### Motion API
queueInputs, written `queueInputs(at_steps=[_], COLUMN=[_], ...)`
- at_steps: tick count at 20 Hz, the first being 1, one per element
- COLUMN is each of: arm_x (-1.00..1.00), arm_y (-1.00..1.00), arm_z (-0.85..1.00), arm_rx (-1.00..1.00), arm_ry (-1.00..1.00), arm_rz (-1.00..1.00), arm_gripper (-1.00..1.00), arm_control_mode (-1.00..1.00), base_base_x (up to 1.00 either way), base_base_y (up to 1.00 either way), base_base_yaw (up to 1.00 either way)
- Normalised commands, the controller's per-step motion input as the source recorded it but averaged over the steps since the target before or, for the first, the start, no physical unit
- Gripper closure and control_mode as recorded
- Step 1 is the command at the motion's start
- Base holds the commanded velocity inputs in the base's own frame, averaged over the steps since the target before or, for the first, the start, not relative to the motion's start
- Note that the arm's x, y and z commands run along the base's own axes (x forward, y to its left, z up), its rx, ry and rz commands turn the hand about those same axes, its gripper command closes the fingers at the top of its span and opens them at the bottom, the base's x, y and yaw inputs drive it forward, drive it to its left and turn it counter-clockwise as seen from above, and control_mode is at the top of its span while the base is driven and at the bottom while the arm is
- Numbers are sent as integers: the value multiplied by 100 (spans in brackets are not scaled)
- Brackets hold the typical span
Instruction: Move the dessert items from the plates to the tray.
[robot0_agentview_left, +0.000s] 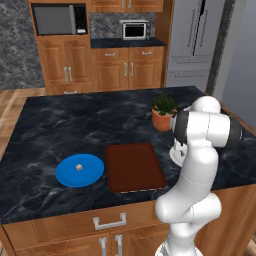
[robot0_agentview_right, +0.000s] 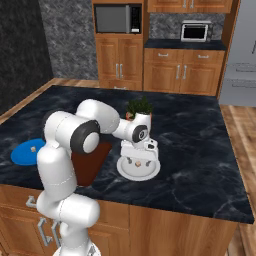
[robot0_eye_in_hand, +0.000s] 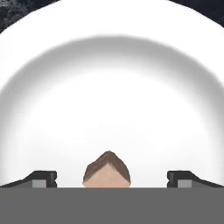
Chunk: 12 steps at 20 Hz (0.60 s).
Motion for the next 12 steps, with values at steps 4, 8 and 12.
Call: queueInputs(at_steps=[4, 8, 12], arm_x=[0, 0, 0], arm_y=[0, 0, 0], arm_z=[-7, -16, -9], arm_rx=[0, 0, 0], arm_ry=[0, 0, 0], arm_rz=[0, 0, 0], arm_gripper=[-100, -100, -100], arm_control_mode=[-100, -100, -100], base_base_x=[0, 0, 0], base_base_y=[0, 0, 0], base_base_yaw=[0, 0, 0])
